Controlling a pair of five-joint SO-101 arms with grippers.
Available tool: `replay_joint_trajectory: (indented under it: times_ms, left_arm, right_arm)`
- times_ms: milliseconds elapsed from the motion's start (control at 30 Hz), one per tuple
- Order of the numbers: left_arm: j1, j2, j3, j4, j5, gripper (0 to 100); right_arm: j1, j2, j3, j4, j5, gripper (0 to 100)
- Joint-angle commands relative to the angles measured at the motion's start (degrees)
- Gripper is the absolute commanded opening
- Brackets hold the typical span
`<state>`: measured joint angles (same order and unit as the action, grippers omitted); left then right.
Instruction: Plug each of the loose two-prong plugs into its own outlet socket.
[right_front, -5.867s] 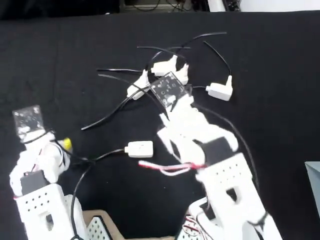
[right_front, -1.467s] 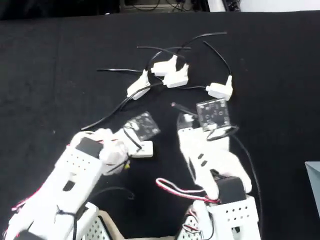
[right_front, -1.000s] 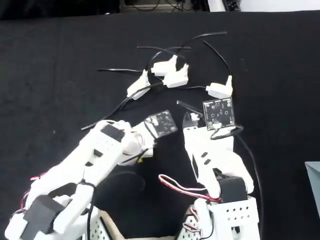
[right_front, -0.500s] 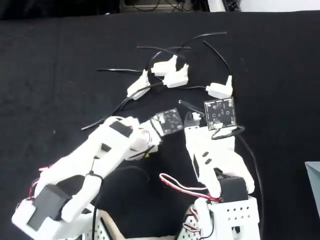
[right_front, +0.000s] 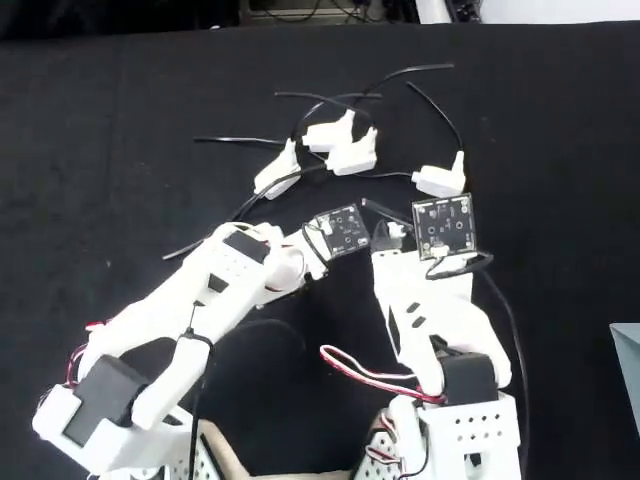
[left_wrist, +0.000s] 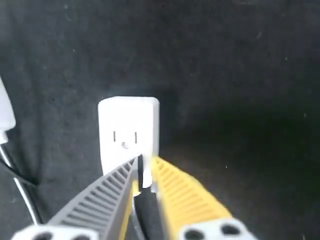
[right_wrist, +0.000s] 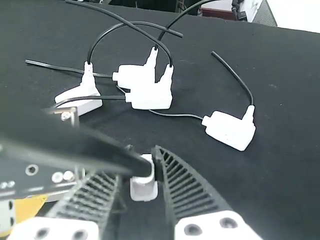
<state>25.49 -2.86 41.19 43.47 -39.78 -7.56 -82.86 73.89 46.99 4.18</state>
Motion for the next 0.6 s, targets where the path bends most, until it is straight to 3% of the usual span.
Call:
replay_joint_trajectory:
  times_ms: [0, 133, 233, 567]
  left_arm:
    - [-1.54, 0.53, -3.47, -0.79, -0.26, 3]
    - [-2.07, 0.44, -8.48, 7.38, 0.79, 8]
    - [-2.86, 0.44, -12.97, 12.40, 6.42, 16]
    - [-5.49, 1.14, -12.62, 8.00, 7.47, 20]
  right_arm:
    - [0.09, -0.22, -3.30, -0.70, 0.62, 1.2]
    - [0.09, -0.22, -3.30, -0.70, 0.62, 1.2]
    - [0.09, -0.22, -3.30, -0.70, 0.62, 1.2]
    - [-1.14, -0.22, -2.68, -0.70, 0.62, 1.3]
